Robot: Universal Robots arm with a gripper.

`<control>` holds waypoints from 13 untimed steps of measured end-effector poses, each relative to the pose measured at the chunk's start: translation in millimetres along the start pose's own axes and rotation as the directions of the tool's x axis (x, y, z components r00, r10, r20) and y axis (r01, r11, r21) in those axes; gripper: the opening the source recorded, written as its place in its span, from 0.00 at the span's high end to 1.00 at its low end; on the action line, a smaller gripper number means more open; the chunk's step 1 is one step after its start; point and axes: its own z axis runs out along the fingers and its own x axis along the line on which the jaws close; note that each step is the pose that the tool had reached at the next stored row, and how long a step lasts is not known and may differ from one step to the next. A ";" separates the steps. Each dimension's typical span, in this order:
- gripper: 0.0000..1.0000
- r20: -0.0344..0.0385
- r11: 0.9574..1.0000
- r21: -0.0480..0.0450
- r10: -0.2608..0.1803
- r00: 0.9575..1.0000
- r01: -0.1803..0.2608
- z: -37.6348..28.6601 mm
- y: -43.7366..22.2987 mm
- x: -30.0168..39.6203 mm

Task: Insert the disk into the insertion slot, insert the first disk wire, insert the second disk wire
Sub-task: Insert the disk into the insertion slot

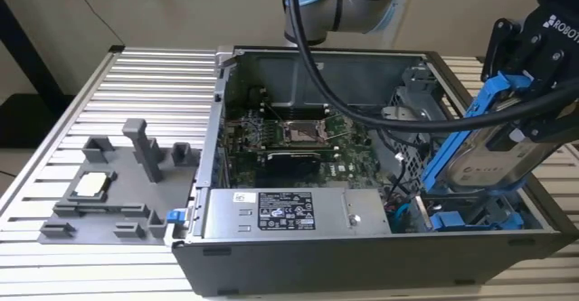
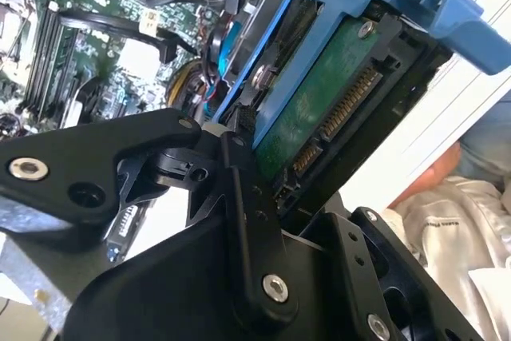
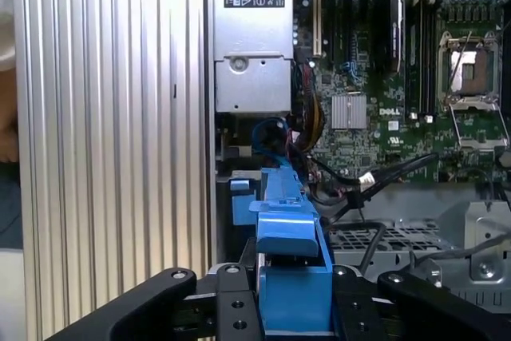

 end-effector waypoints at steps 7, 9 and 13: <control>0.67 -0.002 1.000 0.000 -0.004 1.000 0.004 12.1 -4.8 -0.2; 0.67 -0.002 1.000 0.000 -0.004 1.000 0.004 15.6 -4.9 -0.2; 0.67 -0.002 1.000 0.000 -0.005 1.000 0.005 19.0 -6.0 -0.2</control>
